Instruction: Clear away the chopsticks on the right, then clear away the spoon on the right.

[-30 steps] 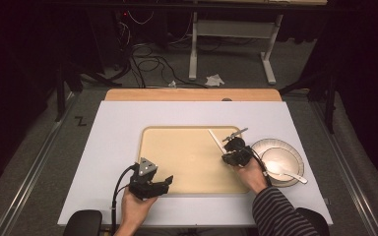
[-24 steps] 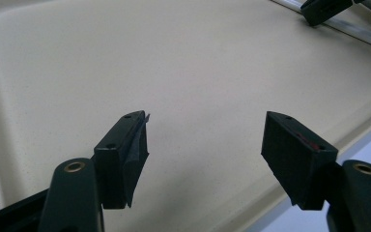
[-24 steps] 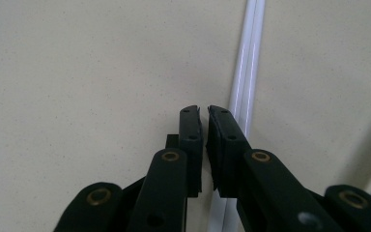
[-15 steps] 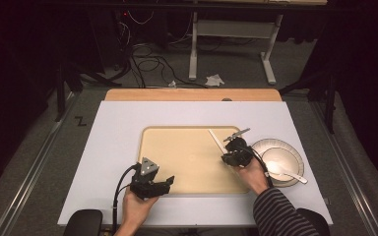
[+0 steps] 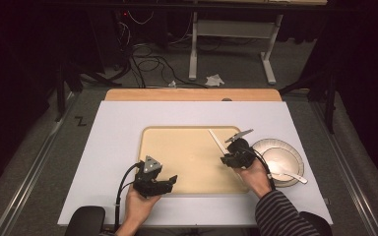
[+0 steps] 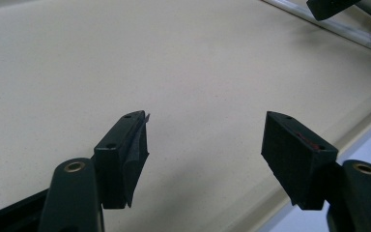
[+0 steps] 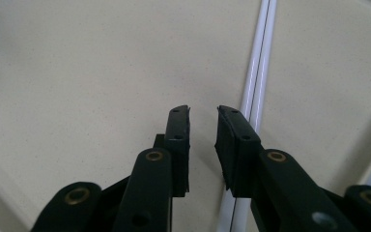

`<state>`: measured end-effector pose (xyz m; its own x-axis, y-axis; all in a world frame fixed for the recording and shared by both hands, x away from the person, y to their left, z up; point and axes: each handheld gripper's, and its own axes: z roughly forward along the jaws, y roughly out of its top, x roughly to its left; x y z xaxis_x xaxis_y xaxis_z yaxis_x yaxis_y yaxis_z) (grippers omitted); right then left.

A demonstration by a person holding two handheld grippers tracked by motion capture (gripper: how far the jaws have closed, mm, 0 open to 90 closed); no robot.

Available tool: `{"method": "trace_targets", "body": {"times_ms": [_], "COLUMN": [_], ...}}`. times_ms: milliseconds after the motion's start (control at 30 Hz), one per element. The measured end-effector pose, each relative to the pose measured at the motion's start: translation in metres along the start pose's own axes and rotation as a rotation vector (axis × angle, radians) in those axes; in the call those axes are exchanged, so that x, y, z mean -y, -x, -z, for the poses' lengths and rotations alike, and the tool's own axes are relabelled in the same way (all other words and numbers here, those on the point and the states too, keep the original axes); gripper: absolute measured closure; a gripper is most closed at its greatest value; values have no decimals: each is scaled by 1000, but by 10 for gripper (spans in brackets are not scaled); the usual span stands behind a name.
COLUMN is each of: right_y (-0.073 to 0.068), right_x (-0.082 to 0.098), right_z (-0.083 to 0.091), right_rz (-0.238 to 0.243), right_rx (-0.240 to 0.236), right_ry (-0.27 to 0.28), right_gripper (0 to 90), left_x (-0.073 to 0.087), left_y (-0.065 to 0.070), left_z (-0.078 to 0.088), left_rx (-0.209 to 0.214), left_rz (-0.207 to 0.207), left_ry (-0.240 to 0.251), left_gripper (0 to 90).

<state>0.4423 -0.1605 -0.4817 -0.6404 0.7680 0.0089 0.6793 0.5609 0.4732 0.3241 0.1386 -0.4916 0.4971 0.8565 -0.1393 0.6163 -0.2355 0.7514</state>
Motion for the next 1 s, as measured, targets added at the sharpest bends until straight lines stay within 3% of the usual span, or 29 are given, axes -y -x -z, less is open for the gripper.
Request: {"method": "trace_targets", "body": {"times_ms": [567,733,1000], "right_y": [-4,-4,-9], "right_x": [4,7,14], "right_z": [16,23,43], "right_rz": [21,7,32], "right_rx": [-28,-41,-50], "right_ry": [34,62,114], "right_gripper": [669,644,629], "left_x": [-5,-8,-10], "left_y": [0,1,5], "left_z": [-9,-11,-17], "left_rx": [49,65,85], "left_rz": [1,-8,-27], "left_ry": [-14,-15,-28], "left_gripper": [335,337,336]}}
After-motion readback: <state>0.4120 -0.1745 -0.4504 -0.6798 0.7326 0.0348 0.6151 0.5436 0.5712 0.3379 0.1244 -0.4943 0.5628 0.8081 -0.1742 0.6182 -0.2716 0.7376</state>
